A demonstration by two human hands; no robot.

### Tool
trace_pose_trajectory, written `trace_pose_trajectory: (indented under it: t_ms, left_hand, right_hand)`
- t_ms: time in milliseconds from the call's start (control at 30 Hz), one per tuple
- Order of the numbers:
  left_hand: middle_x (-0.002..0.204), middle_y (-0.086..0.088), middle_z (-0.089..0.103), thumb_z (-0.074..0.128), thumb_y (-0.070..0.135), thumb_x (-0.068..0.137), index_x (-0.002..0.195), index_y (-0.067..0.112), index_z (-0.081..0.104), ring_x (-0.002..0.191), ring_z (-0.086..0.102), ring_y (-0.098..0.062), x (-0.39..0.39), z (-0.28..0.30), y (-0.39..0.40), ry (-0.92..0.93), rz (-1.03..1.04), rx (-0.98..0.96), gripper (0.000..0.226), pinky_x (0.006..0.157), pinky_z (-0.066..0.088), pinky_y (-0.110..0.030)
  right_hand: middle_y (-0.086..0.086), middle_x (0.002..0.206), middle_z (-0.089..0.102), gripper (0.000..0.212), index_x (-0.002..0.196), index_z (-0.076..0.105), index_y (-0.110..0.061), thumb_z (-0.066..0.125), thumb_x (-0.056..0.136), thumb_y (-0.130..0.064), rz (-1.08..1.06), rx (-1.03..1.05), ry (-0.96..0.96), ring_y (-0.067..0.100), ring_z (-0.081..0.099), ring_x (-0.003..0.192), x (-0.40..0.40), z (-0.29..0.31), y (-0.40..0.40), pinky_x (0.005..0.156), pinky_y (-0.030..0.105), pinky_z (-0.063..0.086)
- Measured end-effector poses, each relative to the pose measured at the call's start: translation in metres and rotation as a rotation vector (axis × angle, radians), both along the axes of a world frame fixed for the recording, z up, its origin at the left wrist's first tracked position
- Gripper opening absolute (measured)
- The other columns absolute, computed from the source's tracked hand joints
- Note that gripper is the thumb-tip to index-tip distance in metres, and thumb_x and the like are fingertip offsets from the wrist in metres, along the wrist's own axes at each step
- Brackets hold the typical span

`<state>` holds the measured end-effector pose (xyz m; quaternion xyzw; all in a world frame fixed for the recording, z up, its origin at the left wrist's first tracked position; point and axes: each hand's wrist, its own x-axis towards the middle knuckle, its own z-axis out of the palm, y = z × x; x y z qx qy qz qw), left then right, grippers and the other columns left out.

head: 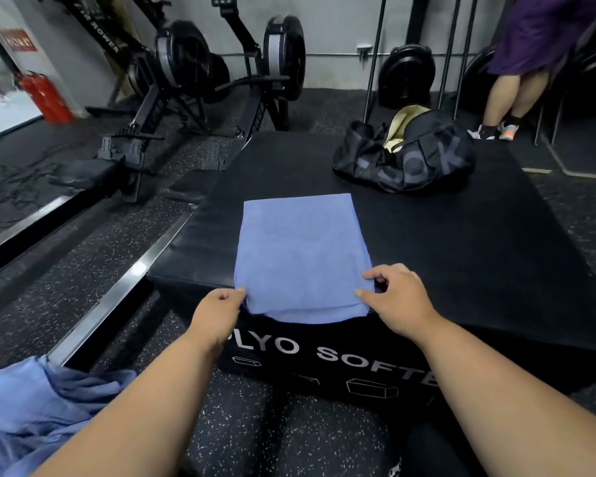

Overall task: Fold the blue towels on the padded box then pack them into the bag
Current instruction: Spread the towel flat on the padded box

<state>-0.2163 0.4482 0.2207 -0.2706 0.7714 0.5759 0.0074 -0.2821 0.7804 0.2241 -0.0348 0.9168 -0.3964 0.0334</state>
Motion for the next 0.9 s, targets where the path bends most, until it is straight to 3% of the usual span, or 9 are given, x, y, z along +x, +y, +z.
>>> trace_pose_trajectory:
  t_ms: [67, 233, 300, 367, 533, 600, 667, 800, 900]
  left_hand:
    - [0.079, -0.005, 0.038, 0.064, 0.054, 0.086, 0.082, 0.02, 0.05, 0.076, 0.029, -0.023, 0.0, -0.005, -0.003, -0.013, -0.009, 0.029, 0.037, 0.068, 0.025, -0.037]
    - [0.077, -0.011, 0.017, 0.058, 0.051, 0.093, 0.073, 0.023, 0.021, 0.067, 0.013, -0.023, 0.001, -0.001, -0.004, 0.034, -0.061, 0.056, 0.051, 0.059, 0.011, -0.037]
    - [0.069, -0.002, 0.029, 0.057, 0.046, 0.101, 0.07, 0.027, 0.03, 0.061, 0.024, -0.018, 0.003, 0.0, -0.001, 0.008, -0.081, 0.133, 0.045, 0.053, 0.023, -0.031]
    - [0.071, -0.002, 0.052, 0.055, 0.038, 0.108, 0.076, 0.023, 0.049, 0.063, 0.045, -0.014, 0.005, -0.001, 0.002, -0.01, -0.086, 0.214, 0.035, 0.062, 0.041, -0.026]
    - [0.077, -0.003, 0.051, 0.071, 0.034, 0.1, 0.096, 0.016, 0.055, 0.073, 0.053, -0.017, 0.003, -0.015, 0.0, 0.028, 0.031, 0.278, 0.025, 0.075, 0.059, -0.037]
    - [0.076, -0.001, 0.06, 0.075, 0.022, 0.095, 0.113, 0.011, 0.054, 0.077, 0.06, -0.019, 0.0, -0.021, 0.003, 0.046, 0.104, 0.235, 0.03, 0.077, 0.059, -0.041]
    - [0.068, 0.004, 0.063, 0.07, 0.008, 0.088, 0.12, 0.009, 0.054, 0.066, 0.057, -0.016, 0.0, -0.021, 0.006, 0.088, 0.153, 0.181, 0.036, 0.065, 0.053, -0.037]
    - [0.073, 0.002, 0.067, 0.061, 0.009, 0.087, 0.113, 0.029, 0.058, 0.063, 0.054, -0.018, 0.009, -0.011, 0.005, 0.142, 0.211, 0.091, 0.033, 0.062, 0.045, -0.033]
    - [0.089, -0.002, 0.075, 0.064, 0.011, 0.092, 0.102, 0.026, 0.072, 0.074, 0.061, -0.018, 0.016, -0.005, -0.001, 0.181, 0.162, 0.136, 0.019, 0.067, 0.047, -0.033]
  right_hand:
    - [-0.021, 0.107, 0.056, 0.038, 0.113, 0.069, -0.047, 0.084, 0.078, -0.048, 0.067, 0.024, 0.003, 0.008, 0.049, 0.112, 0.003, 0.003, 0.003, 0.102, 0.03, 0.044]
    - [-0.022, 0.111, 0.056, 0.035, 0.11, 0.071, -0.049, 0.086, 0.078, -0.048, 0.21, 0.06, 0.012, 0.003, 0.046, 0.113, -0.001, 0.003, 0.014, 0.107, 0.031, 0.041]
    - [-0.021, 0.106, 0.057, 0.027, 0.104, 0.073, -0.047, 0.086, 0.08, -0.045, 0.227, 0.06, 0.046, -0.002, 0.045, 0.109, -0.002, 0.001, 0.015, 0.103, 0.029, 0.04]
    - [-0.018, 0.099, 0.059, 0.016, 0.096, 0.075, -0.045, 0.084, 0.084, -0.042, 0.252, 0.077, 0.093, -0.004, 0.047, 0.104, -0.004, 0.001, 0.014, 0.096, 0.025, 0.04]
    - [-0.015, 0.096, 0.059, 0.006, 0.088, 0.076, -0.039, 0.081, 0.09, -0.035, 0.208, 0.012, 0.183, 0.007, 0.059, 0.088, -0.003, 0.005, 0.016, 0.076, 0.019, 0.044]
    - [-0.017, 0.101, 0.057, 0.005, 0.087, 0.076, -0.039, 0.079, 0.091, -0.036, 0.2, -0.012, 0.227, 0.009, 0.06, 0.087, -0.001, 0.01, 0.017, 0.074, 0.014, 0.045]
    - [-0.02, 0.107, 0.057, 0.006, 0.087, 0.075, -0.039, 0.076, 0.092, -0.037, 0.228, 0.009, 0.239, 0.009, 0.062, 0.087, 0.001, 0.012, 0.019, 0.074, 0.011, 0.043]
    - [-0.026, 0.113, 0.061, 0.007, 0.088, 0.076, -0.036, 0.074, 0.094, -0.038, 0.321, 0.079, 0.214, 0.004, 0.064, 0.095, 0.007, 0.006, 0.024, 0.084, 0.02, 0.047]
    - [-0.018, 0.098, 0.067, 0.007, 0.087, 0.073, -0.034, 0.074, 0.093, -0.036, 0.398, 0.119, 0.256, 0.006, 0.064, 0.092, 0.007, 0.004, 0.028, 0.082, 0.031, 0.052]
